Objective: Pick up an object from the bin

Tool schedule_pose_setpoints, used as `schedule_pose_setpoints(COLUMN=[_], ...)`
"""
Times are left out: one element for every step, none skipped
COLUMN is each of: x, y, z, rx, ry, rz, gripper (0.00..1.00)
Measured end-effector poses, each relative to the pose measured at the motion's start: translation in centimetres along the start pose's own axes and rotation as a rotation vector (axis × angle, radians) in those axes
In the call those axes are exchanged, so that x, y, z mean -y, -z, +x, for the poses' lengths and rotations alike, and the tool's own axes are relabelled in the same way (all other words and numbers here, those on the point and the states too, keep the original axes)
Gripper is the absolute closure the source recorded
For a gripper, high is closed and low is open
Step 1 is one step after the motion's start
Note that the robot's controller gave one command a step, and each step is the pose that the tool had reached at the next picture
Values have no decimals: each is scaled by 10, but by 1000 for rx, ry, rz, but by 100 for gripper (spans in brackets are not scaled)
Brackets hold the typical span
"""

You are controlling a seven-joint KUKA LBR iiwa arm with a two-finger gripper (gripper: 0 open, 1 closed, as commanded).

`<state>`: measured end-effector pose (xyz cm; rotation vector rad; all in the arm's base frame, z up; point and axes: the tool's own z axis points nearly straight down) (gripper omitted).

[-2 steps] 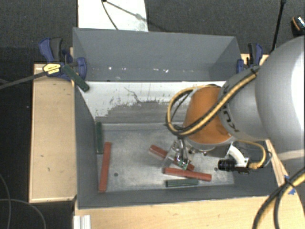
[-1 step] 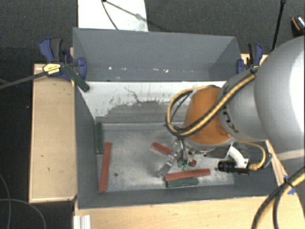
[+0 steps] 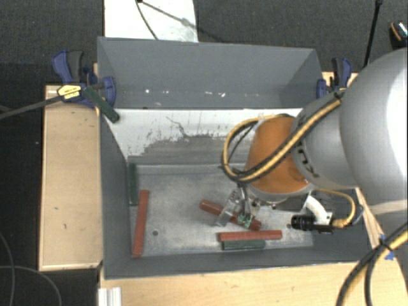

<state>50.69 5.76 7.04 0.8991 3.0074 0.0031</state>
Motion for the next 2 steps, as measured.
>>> schedule_pose_setpoints(x=[6, -11], y=[57, 203], z=[31, 28], rx=[1, 6], ry=[22, 70], rz=[-1, -4], gripper=[100, 100])
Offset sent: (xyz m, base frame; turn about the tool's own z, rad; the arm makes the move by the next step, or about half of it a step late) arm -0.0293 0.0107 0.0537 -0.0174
